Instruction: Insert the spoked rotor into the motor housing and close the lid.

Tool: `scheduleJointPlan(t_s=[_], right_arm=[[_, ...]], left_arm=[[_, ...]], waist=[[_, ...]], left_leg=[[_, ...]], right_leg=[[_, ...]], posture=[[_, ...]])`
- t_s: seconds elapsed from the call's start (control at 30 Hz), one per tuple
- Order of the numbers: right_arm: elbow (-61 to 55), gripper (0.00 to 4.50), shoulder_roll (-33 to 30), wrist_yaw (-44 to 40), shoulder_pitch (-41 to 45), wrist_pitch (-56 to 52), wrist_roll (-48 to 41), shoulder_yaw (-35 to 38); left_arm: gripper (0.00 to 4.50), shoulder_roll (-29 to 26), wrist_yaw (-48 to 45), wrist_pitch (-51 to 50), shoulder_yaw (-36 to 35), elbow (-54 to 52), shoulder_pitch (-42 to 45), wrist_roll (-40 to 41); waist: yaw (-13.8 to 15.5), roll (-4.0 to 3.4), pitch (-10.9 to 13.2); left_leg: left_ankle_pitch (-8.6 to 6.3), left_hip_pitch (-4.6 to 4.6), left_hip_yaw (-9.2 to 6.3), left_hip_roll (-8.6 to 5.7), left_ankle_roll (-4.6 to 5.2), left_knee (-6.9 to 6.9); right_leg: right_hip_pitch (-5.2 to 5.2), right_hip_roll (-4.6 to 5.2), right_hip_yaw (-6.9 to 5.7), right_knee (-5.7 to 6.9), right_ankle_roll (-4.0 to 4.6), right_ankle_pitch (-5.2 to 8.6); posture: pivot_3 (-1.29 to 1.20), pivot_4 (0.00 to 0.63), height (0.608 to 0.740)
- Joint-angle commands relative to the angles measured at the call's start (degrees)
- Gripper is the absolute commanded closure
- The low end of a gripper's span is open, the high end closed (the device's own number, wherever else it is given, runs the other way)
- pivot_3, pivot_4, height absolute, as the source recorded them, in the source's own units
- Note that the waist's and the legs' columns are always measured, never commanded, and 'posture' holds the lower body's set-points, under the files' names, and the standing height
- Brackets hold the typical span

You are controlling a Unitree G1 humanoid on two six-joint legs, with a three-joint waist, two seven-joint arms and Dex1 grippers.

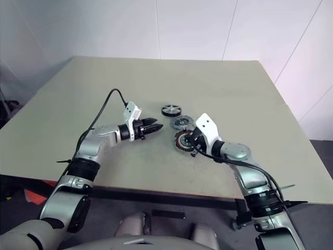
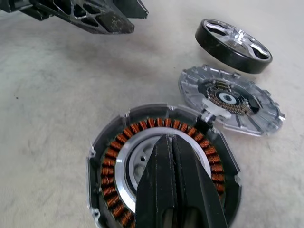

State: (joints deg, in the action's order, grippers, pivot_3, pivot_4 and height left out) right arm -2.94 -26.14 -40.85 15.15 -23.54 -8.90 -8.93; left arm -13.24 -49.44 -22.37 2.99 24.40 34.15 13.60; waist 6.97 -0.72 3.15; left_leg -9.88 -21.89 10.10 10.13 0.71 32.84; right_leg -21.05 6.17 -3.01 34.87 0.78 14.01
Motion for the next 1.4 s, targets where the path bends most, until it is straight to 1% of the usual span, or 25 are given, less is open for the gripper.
scheduleJointPlan(t_s=[0.03,0.23,0.4,0.6,0.8,1.07,1.13,1.23,1.4], right_arm=[[2.4,4.46,0.9,0.4,1.0,0.5,1.3,-1.4],[6.4,4.46,2.3,1.5,1.6,0.9,1.8,-1.6],[6.8,4.46,2.7,2.3,1.4,1.0,1.6,-1.0],[-0.1,4.46,0.9,1.9,2.0,-0.5,-0.2,1.6],[-4.4,4.46,-0.9,1.4,2.4,-2.1,-1.0,2.6],[-1.4,4.46,-0.3,1.3,-0.8,-2.1,0.0,0.5],[1.7,4.46,0.3,1.9,-1.7,-1.6,0.8,-0.3],[4.2,4.46,0.9,3.2,-1.3,-1.3,1.6,-0.1],[2.1,4.46,0.0,3.4,0.9,-0.2,0.9,1.7]], left_arm=[[2.11,-0.6,0.4,1.2,-0.2,-0.9,1.6,0.0],[2.11,-0.9,0.9,1.2,-0.4,-1.1,1.4,0.0],[2.11,-1.1,1.2,1.4,-0.5,-0.9,1.6,0.0],[2.11,-0.8,1.1,1.5,-0.3,-0.6,1.6,-0.1],[2.11,-0.5,1.2,1.8,-0.2,-0.2,1.7,-0.2],[2.11,-0.5,1.3,2.0,-0.3,0.0,1.7,-0.4],[2.11,-0.7,1.4,2.0,-0.4,-0.1,1.6,-0.4],[2.11,-0.8,1.5,1.9,-0.5,-0.2,1.6,-0.4],[2.11,-0.9,1.8,1.9,-0.6,0.0,1.4,-0.5]], waist=[[0.0,0.01,0.0],[0.0,0.05,0.0],[0.0,0.07,0.0],[0.0,0.06,0.0],[0.1,0.06,0.0],[0.1,0.06,0.0],[0.1,0.07,0.0],[0.0,0.08,0.0],[0.0,0.08,0.0]], left_leg=[[0.00,0.03,0.00,0.00,0.00,0.00],[0.01,0.07,0.00,-0.01,-0.02,0.00],[0.01,0.16,-0.01,0.01,-0.03,0.00],[0.02,0.15,-0.01,0.00,-0.04,-0.01],[0.02,-0.13,-0.01,0.00,-0.03,-0.03],[0.00,-0.11,0.00,0.00,-0.02,-0.04],[0.00,-0.10,0.00,-0.01,-0.02,-0.04],[0.00,0.09,0.00,0.02,-0.03,-0.04],[0.05,0.29,-0.01,0.04,-0.11,-0.06]], right_leg=[[0.03,0.00,0.00,0.00,0.00,0.00],[0.07,0.00,0.00,0.01,0.00,0.00],[0.13,0.00,0.01,0.01,0.00,0.00],[0.15,0.00,0.01,0.01,0.00,0.00],[-0.12,-0.01,0.01,-0.02,0.00,0.00],[-0.10,-0.01,0.01,-0.03,0.00,0.00],[-0.10,-0.01,0.01,-0.02,0.00,0.00],[0.06,-0.01,0.01,-0.03,0.00,0.00],[0.23,-0.01,0.02,-0.01,-0.02,0.00]], posture=[[0.00,0.000,0.740],[0.00,0.000,0.740],[0.00,0.000,0.740],[0.00,0.000,0.740],[0.00,0.000,0.740],[0.00,0.000,0.740],[0.00,0.000,0.740],[0.00,0.000,0.740],[0.00,0.000,0.740]])
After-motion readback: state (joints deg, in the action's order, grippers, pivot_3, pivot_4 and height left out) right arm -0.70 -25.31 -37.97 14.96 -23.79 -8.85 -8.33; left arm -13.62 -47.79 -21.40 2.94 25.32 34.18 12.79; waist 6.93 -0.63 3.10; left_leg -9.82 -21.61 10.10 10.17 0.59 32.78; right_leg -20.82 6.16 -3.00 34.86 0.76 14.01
